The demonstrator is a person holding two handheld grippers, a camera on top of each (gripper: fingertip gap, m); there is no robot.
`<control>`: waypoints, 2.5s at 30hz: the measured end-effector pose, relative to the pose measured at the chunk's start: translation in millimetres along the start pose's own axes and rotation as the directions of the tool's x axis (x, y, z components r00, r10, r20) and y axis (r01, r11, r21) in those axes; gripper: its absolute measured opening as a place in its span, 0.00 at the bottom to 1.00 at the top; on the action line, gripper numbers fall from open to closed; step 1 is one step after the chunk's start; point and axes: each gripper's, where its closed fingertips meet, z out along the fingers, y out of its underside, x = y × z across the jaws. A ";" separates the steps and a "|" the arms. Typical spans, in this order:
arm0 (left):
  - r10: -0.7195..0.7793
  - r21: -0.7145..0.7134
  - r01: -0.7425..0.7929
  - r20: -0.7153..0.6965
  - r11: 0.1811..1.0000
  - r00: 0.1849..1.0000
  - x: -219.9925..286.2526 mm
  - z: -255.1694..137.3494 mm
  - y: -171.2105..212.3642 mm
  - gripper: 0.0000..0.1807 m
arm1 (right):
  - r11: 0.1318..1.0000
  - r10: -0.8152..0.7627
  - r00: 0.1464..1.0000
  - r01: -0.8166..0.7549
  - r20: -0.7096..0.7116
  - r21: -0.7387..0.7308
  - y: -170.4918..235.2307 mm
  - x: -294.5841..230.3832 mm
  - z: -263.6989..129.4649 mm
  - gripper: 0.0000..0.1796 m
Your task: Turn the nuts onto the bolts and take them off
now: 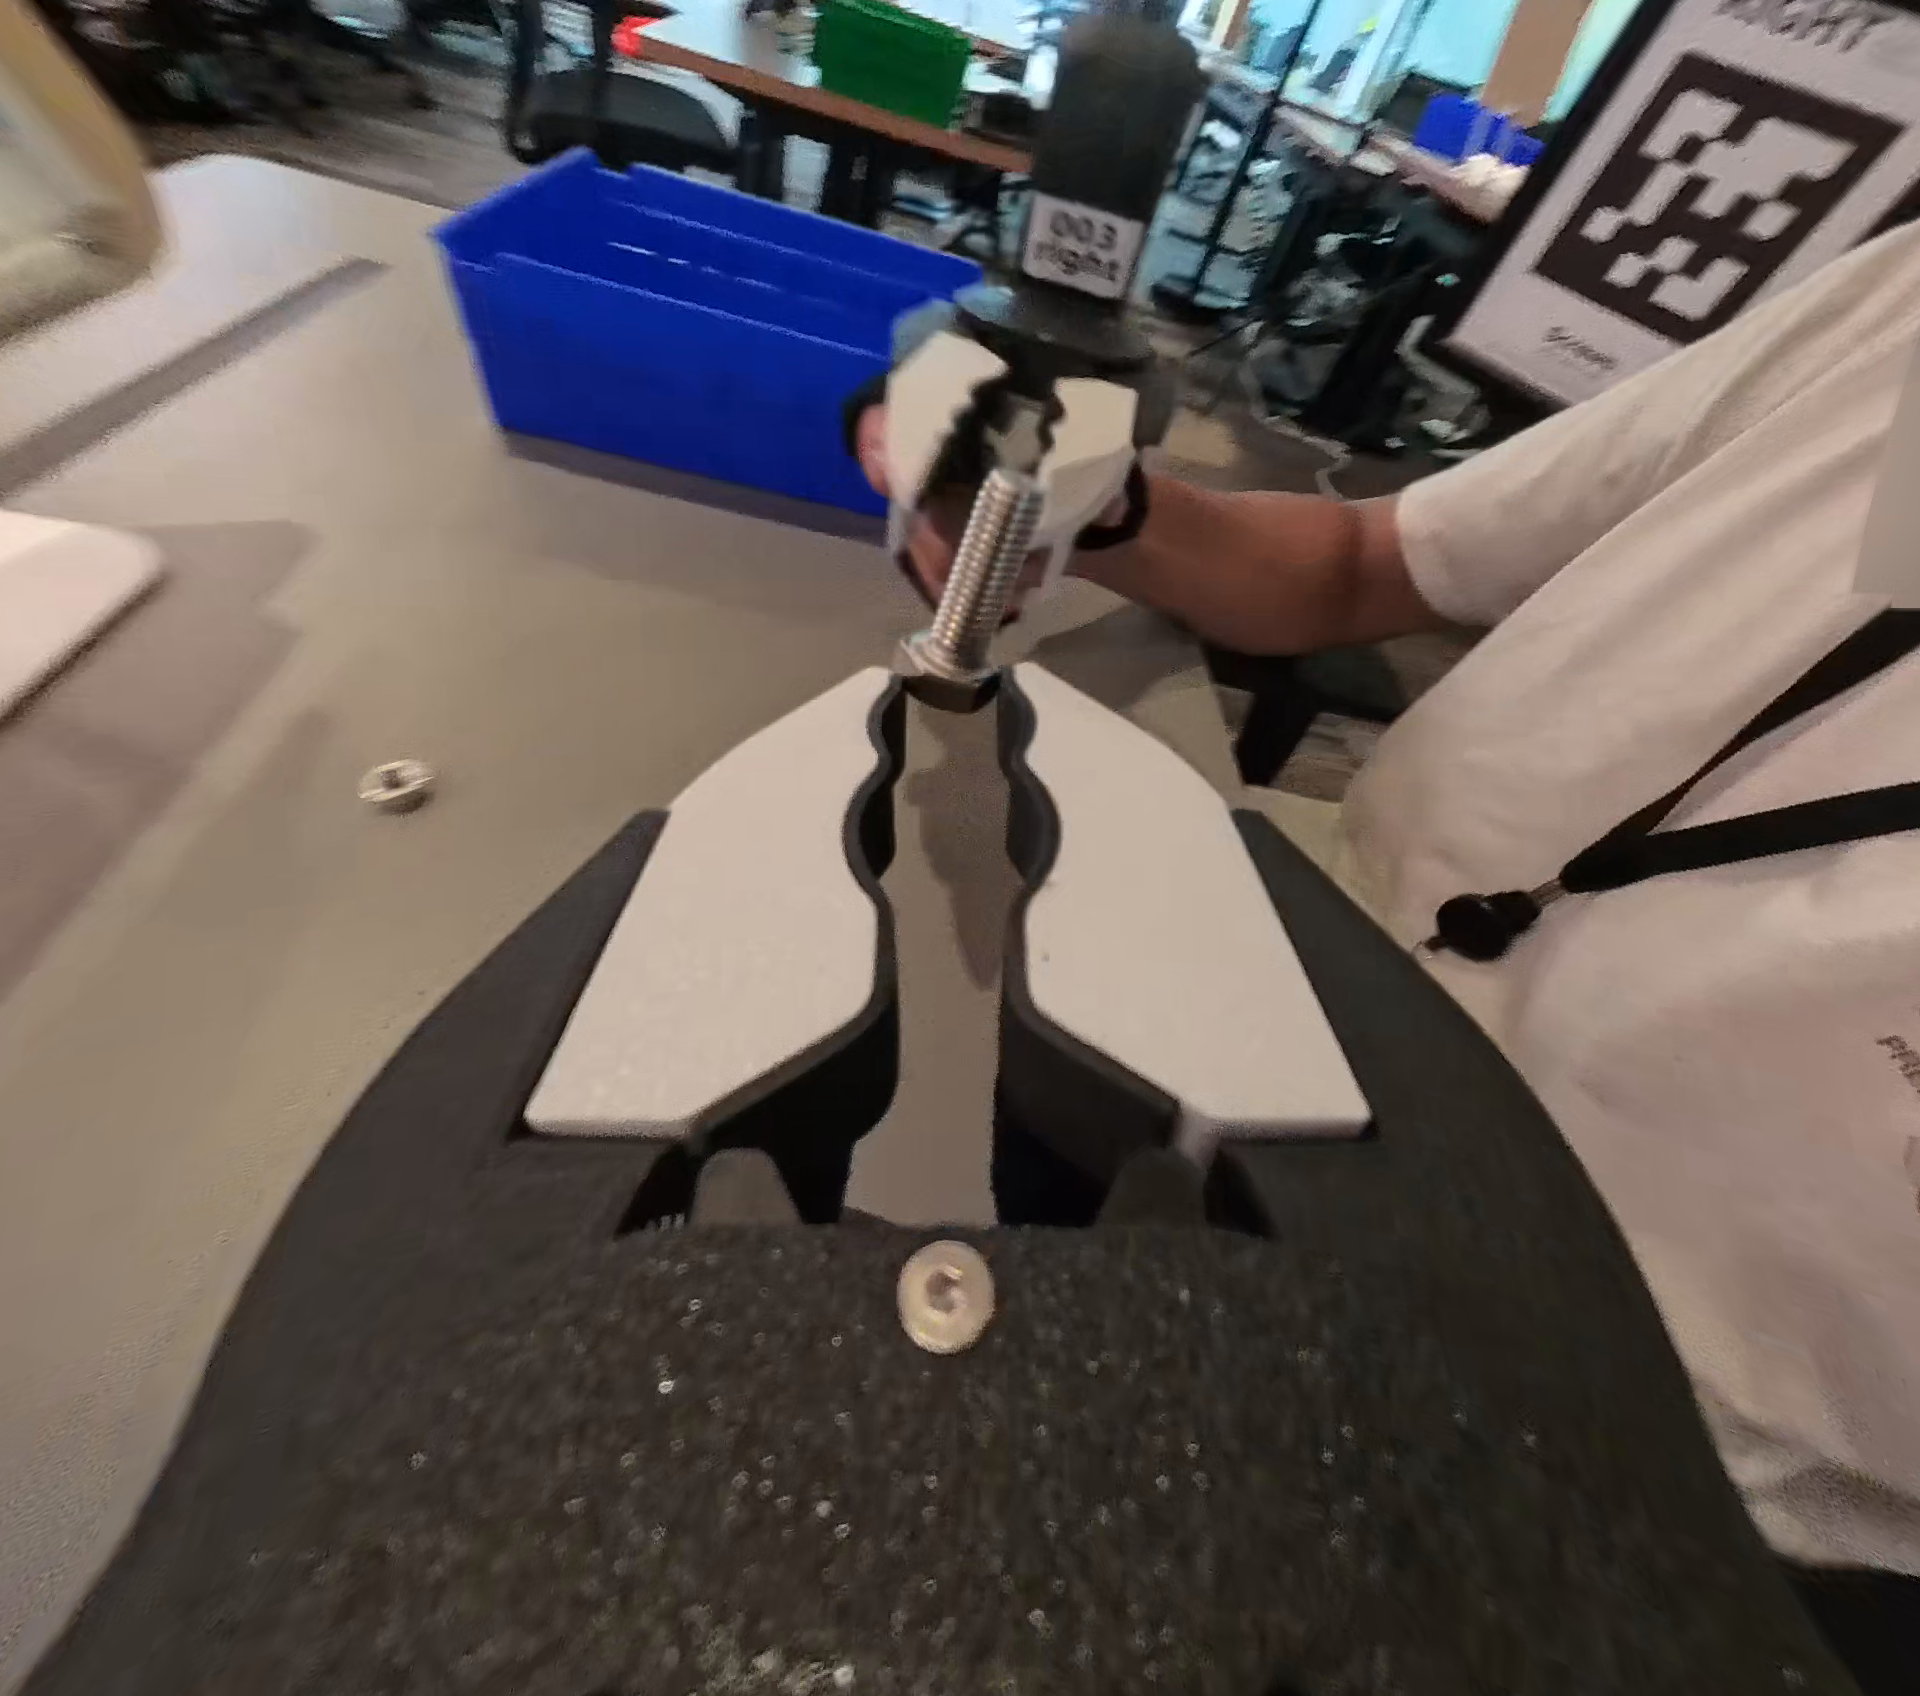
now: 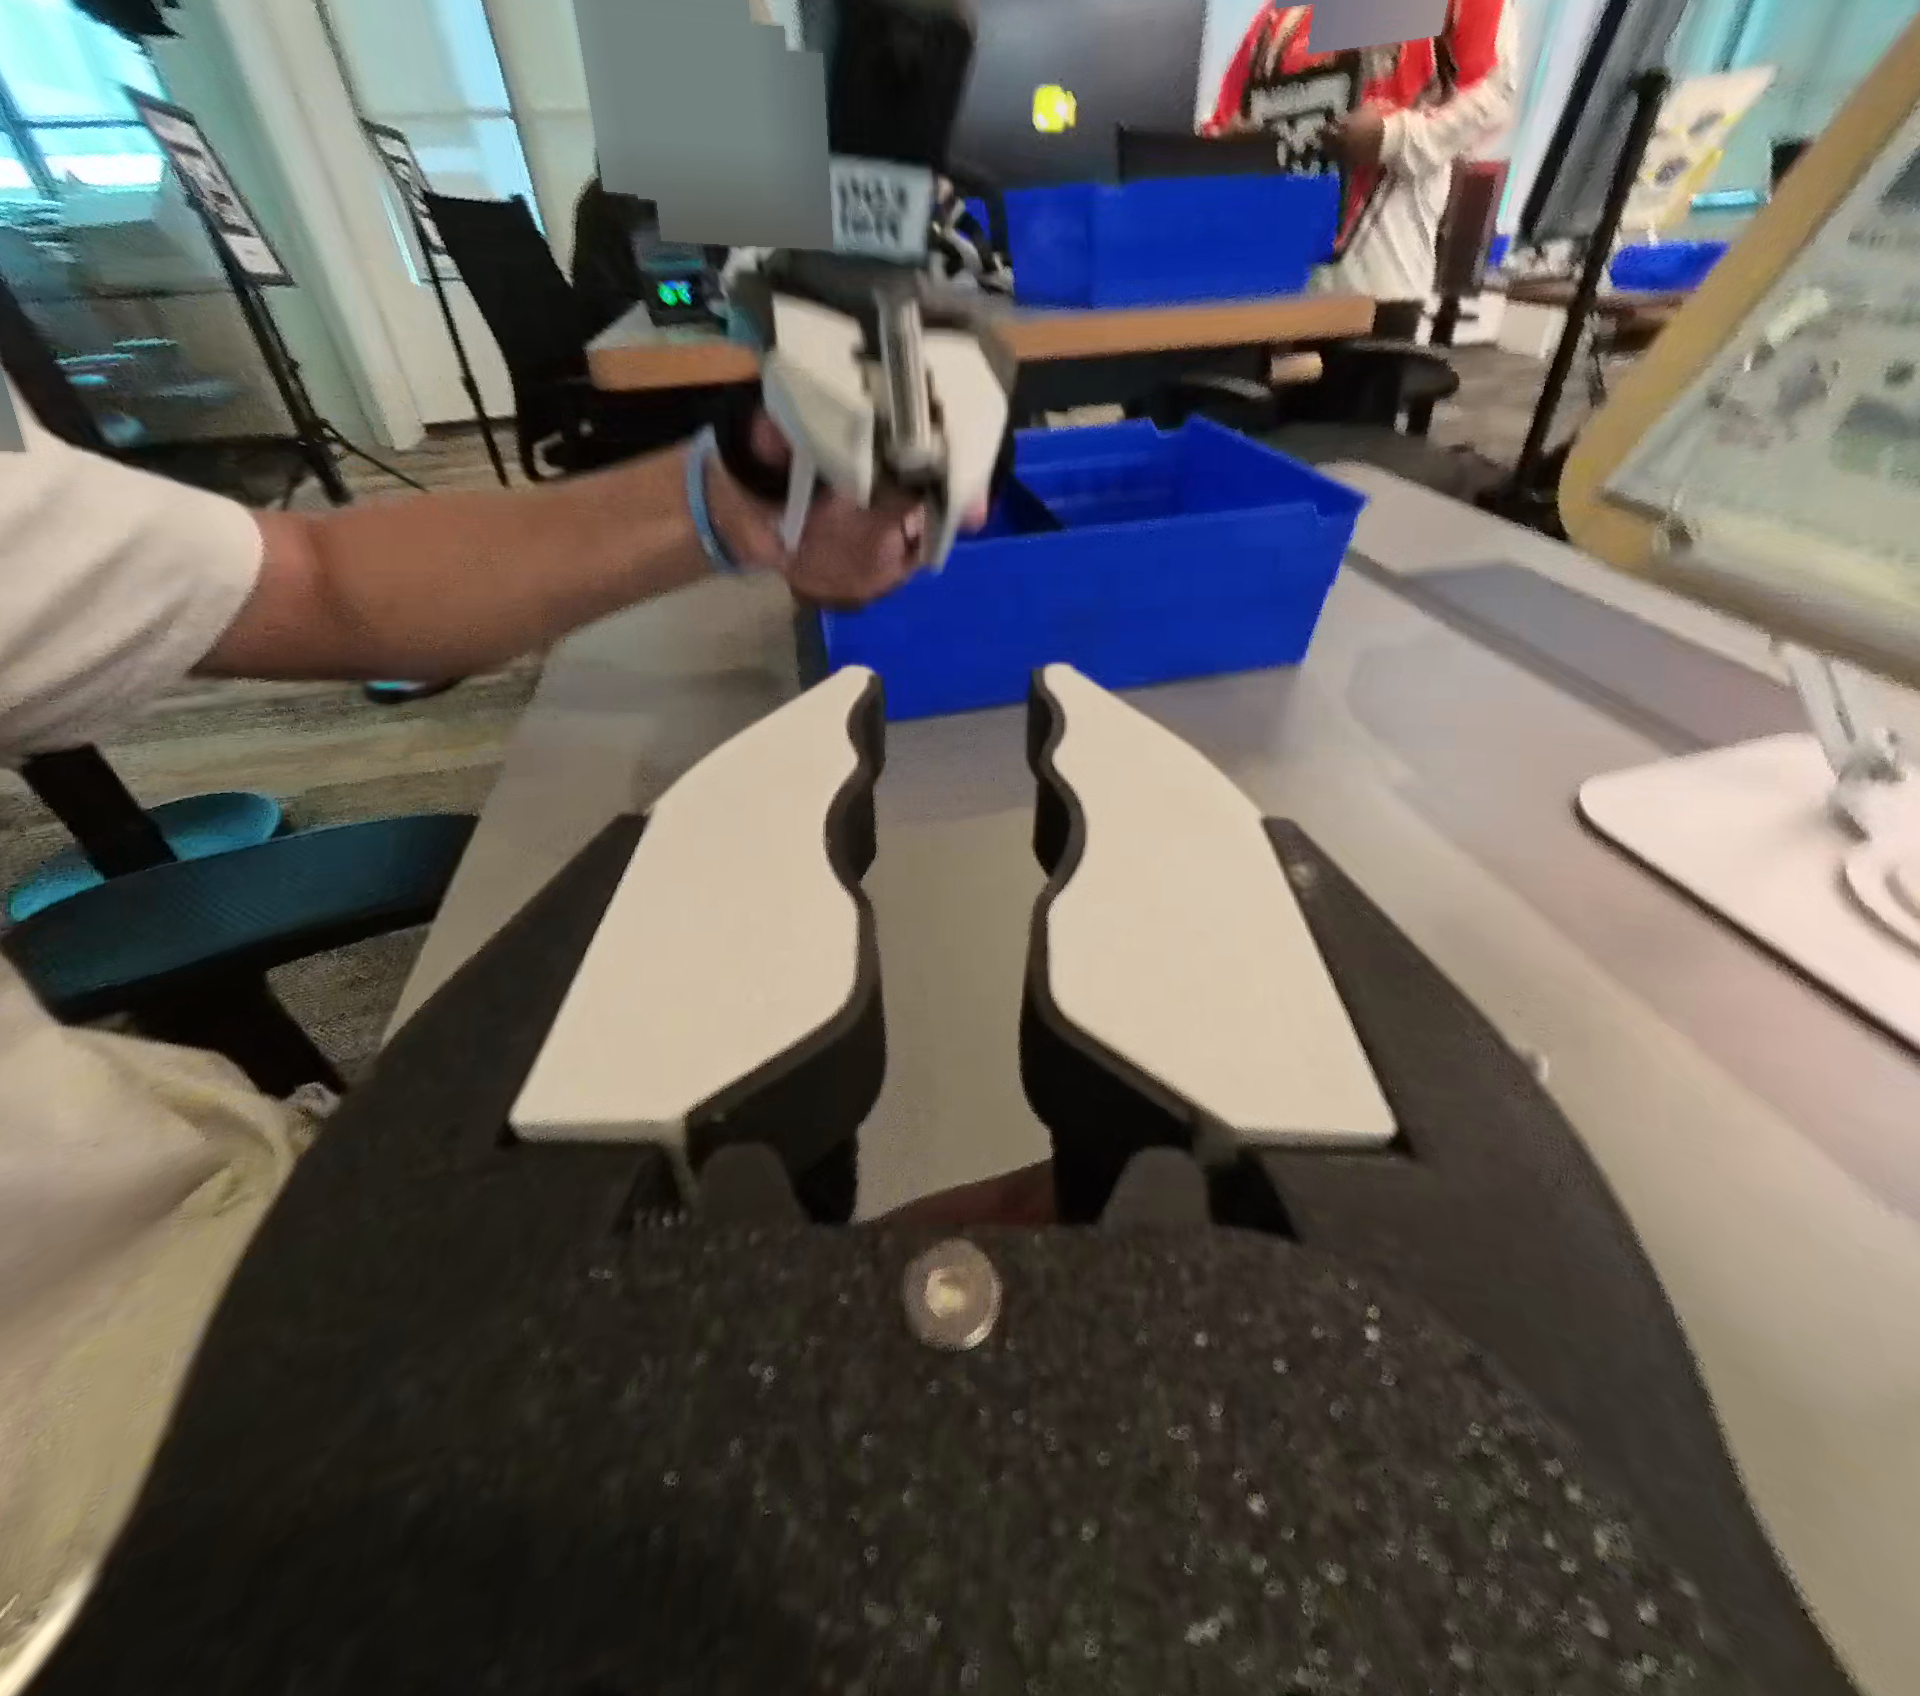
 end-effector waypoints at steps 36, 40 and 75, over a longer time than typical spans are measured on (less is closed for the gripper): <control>0.078 0.033 -0.080 0.072 0.996 0.994 -6.0 70.6 49.7 0.13 | 0.988 0.153 0.978 -0.153 0.145 -0.012 22.2 -3.1 32.9 0.05; 0.084 0.029 -0.087 0.086 0.996 0.993 -8.6 69.9 50.9 0.11 | 0.984 0.178 0.973 -0.179 0.145 -0.005 22.3 -4.2 36.0 0.05; -0.150 0.068 0.137 0.608 0.988 0.780 -112.7 16.5 74.6 0.10 | 0.368 -0.303 0.937 0.283 0.173 -0.886 109.9 134.6 10.8 0.22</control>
